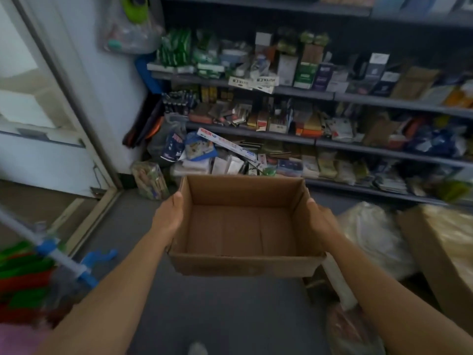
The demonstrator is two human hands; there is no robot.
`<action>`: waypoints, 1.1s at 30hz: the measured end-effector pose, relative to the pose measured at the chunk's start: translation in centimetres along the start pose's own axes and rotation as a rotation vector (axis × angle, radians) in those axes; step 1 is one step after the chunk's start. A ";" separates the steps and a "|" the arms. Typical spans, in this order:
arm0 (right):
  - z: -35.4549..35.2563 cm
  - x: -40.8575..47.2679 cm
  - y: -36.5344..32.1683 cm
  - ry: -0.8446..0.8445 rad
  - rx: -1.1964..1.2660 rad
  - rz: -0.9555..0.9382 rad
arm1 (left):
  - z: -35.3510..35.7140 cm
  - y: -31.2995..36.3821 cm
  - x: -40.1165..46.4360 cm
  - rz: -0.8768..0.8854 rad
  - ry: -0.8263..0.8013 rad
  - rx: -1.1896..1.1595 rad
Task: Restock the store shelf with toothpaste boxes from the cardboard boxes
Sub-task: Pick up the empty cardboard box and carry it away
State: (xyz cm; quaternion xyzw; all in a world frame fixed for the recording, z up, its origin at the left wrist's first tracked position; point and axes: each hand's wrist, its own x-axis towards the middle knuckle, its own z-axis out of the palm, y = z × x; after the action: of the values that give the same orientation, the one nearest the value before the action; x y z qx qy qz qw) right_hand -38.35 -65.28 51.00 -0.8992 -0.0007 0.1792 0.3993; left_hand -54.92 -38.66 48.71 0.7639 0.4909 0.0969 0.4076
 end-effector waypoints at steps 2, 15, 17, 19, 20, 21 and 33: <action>2.7 4.6 -2.1 0.011 0.027 0.039 | 1.0 0.7 5.6 -0.017 -0.019 0.001; 21.6 33.6 -4.8 0.023 0.113 0.335 | 13.3 2.3 40.7 -0.040 -0.170 0.112; 23.9 37.8 -3.4 0.046 0.119 0.327 | 16.6 2.2 44.4 -0.052 -0.199 0.132; 26.2 41.5 -1.7 0.060 0.141 0.348 | 19.8 1.8 47.4 -0.081 -0.208 0.139; 27.6 43.6 -0.7 0.061 0.142 0.371 | 21.7 1.3 49.1 -0.101 -0.212 0.138; 28.9 45.5 0.3 0.058 0.137 0.388 | 23.4 0.7 50.6 -0.112 -0.214 0.134; 41.4 68.3 11.4 0.005 0.023 0.367 | 43.8 -7.7 65.6 -0.389 -0.197 0.005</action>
State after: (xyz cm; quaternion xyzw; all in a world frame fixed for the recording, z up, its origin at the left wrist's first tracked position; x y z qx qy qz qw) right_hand 10.55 -33.48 -4.68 -0.8800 0.1667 0.2466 0.3701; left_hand -3.32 -5.94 -1.74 0.6614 0.5874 -0.0598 0.4626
